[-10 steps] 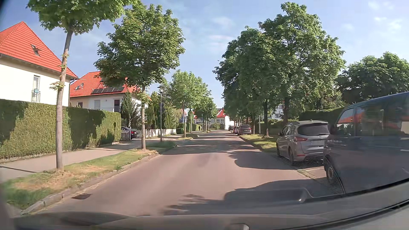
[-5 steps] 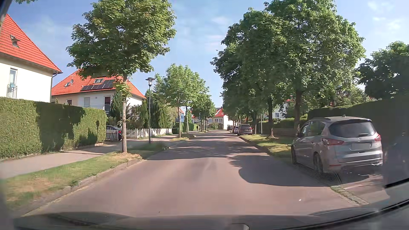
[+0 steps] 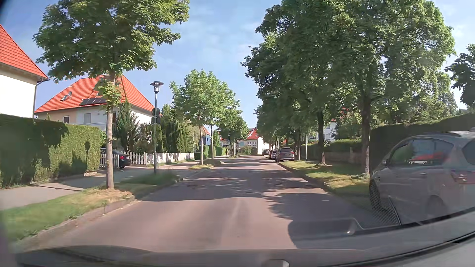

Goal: Follow the waypoints while adhering to traffic rules and regulations

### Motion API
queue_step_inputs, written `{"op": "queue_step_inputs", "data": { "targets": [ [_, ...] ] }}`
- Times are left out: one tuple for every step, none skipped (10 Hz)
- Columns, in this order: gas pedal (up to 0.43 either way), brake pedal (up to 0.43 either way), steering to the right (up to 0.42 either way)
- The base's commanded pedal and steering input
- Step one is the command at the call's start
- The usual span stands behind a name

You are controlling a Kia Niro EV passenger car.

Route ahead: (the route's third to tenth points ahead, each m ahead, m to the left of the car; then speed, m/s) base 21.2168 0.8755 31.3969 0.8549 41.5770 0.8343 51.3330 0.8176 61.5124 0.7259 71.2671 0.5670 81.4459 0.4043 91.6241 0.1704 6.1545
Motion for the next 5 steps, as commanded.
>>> {"op": "queue_step_inputs", "data": {
  "targets": [
    [0.067,0.0,0.01],
    [0.067,0.0,0.01],
    [0.067,0.0,0.01],
    [0.067,0.0,0.01],
    [0.067,0.0,0.01]
  ]
}}
